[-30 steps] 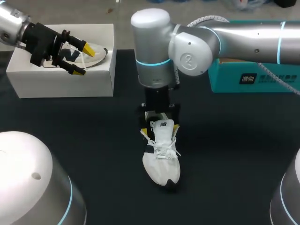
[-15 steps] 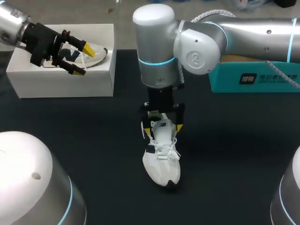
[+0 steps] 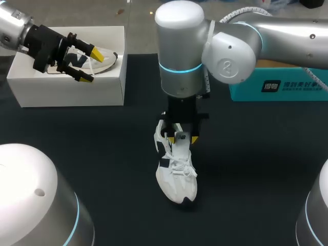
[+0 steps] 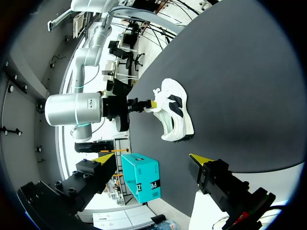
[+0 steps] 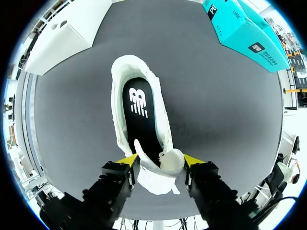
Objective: Take the shoe out of the shoebox, open the shoe tongue, remove and reinsert the insole, then place the shoe into the shoebox
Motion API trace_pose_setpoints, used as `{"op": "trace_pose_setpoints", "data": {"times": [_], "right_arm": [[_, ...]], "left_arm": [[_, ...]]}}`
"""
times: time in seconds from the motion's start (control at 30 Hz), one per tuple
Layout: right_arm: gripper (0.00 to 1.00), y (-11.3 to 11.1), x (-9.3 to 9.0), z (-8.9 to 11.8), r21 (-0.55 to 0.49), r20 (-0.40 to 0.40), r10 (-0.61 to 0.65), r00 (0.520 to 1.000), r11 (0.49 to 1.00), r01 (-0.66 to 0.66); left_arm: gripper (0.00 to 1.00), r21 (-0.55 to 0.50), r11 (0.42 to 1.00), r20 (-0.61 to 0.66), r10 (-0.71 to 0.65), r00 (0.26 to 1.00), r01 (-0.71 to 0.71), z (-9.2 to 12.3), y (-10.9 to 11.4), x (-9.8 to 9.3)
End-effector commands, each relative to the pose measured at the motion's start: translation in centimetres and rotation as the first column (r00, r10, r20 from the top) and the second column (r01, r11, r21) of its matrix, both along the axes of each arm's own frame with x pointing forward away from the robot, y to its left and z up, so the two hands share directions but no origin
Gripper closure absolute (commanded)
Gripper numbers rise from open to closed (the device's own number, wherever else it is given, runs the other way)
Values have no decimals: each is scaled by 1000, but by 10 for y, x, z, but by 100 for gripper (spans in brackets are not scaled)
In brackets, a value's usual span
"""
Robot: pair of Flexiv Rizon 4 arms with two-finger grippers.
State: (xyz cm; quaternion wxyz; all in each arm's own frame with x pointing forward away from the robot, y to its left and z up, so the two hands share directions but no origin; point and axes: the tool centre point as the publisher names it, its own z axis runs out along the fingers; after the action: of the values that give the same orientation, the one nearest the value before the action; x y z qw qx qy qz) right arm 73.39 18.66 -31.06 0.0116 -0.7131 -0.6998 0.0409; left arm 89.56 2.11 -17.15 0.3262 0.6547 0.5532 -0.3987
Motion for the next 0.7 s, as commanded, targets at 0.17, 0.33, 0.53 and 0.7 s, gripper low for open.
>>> {"op": "trace_pose_setpoints", "data": {"times": [0.17, 0.33, 0.53, 0.7], "right_arm": [[100, -9, -4, 7, 39, 22, -9, 1000, 999, 8], [44, -6, -5, 7, 48, 17, 7, 1000, 999, -8], [0, -13, -10, 9, 34, 14, -2, 1000, 999, 1], [0, -19, -18, 13, 34, 13, -17, 1000, 999, 17]], "left_arm": [[0, 3, 1000, 0, -2, 1000, 2, 0, 0, 0], [0, 3, 1000, 0, -2, 1000, 2, 0, 0, 0], [0, 3, 1000, 0, -2, 1000, 2, 0, 0, 0], [0, 3, 1000, 0, -2, 1000, 2, 0, 0, 0]]}}
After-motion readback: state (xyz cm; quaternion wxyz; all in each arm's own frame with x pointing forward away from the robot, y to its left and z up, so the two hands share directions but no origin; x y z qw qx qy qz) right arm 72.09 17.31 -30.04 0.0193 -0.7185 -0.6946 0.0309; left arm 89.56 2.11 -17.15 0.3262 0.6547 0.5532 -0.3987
